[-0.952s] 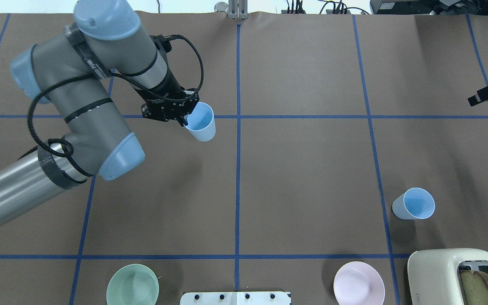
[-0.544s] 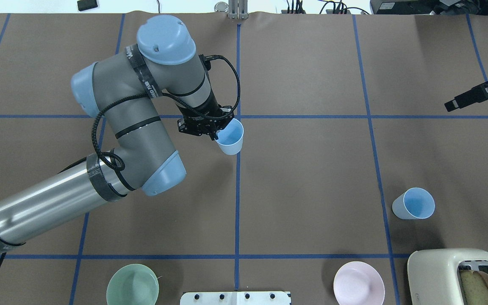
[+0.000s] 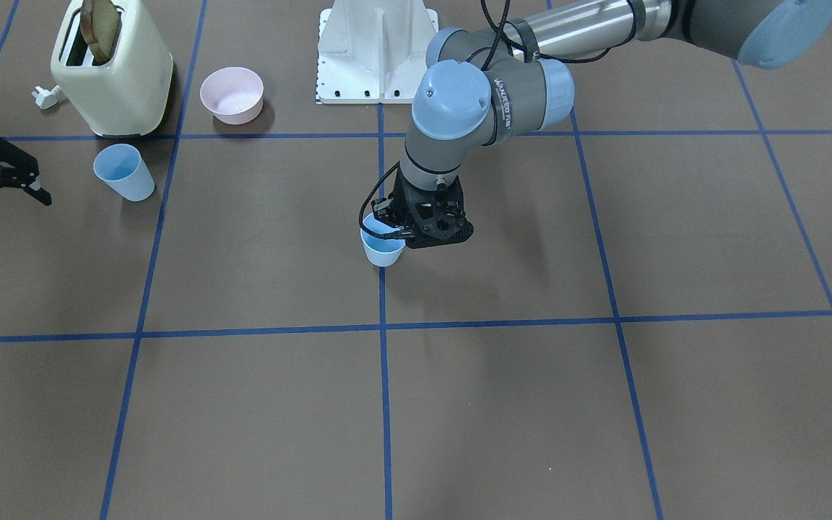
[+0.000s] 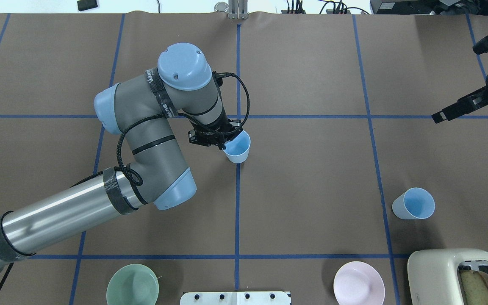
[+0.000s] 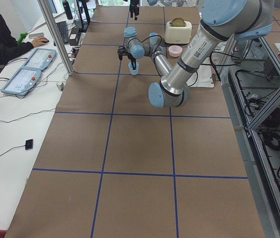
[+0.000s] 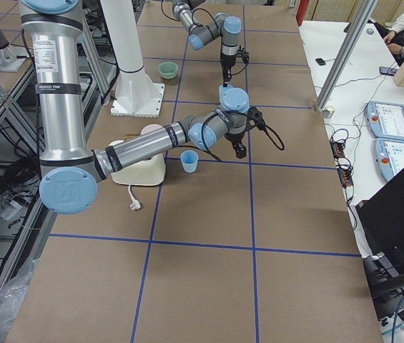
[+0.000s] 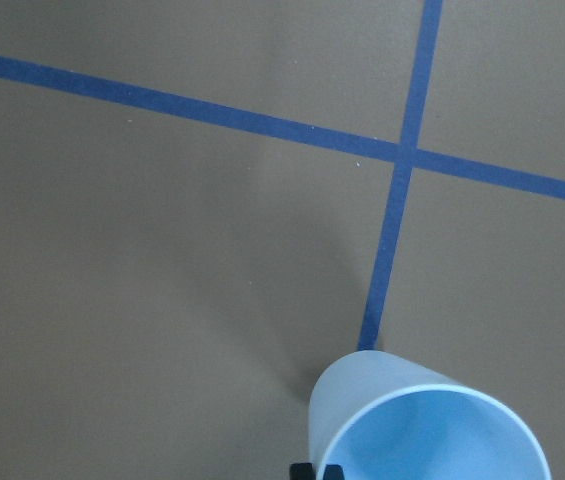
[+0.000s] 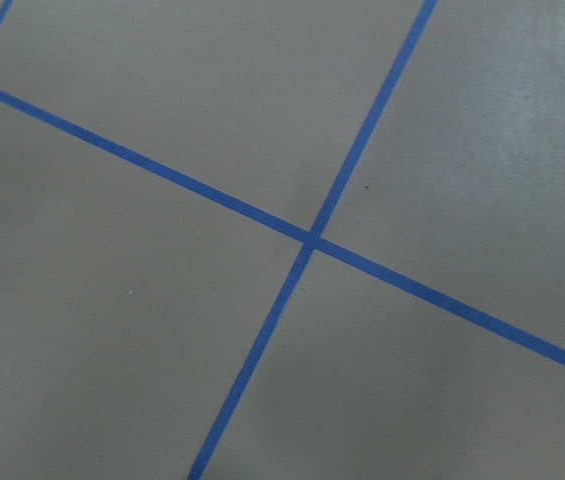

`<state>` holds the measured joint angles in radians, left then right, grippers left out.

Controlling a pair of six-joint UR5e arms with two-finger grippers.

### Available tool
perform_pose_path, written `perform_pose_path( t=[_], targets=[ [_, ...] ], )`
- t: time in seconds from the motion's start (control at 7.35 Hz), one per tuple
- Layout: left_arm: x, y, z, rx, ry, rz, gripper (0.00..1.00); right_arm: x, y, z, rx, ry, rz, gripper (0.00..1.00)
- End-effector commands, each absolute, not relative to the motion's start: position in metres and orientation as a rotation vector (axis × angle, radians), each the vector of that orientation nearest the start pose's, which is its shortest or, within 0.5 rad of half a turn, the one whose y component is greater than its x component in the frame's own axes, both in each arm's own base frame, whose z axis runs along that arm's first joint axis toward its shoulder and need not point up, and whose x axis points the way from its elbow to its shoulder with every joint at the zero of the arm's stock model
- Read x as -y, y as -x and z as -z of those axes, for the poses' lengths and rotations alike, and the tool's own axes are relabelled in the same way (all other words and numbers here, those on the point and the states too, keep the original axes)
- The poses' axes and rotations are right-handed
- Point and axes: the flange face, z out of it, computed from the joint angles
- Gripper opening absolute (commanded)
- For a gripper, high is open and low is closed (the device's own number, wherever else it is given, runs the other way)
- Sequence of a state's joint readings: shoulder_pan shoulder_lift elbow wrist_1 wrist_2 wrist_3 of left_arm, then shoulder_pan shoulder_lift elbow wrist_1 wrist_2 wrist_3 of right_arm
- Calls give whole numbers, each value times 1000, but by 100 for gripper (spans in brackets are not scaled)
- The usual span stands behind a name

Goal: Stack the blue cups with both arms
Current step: 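Carry the held cup with the left gripper to the table center and set it down, then open the left gripper and withdraw it while the right gripper moves toward the other cup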

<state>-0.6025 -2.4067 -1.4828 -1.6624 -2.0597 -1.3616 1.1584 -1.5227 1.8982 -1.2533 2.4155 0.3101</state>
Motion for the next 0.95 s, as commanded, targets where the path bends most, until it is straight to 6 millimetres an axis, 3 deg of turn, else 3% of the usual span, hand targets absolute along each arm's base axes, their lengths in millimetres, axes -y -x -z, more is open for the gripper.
perform_pose_path(
  t=[0.0,0.27,0.41,0.68,0.82],
  targets=[
    [487,-558,-167,-936,97,155,11,483,150,-431,991,-319,386,100],
    [487,-558,-168,-946,90,152,47,483,150,-431,990,-318,386,100],
    [488,-557,-168,-959,60,153,96,483,150,-431,990,-318,386,100],
    [484,-546,-158,-983,44,145,98,476,157,-437,990,-297,394,100],
    [483,-521,-155,-1002,34,150,98,463,160,-445,988,-275,403,100]
  ],
)
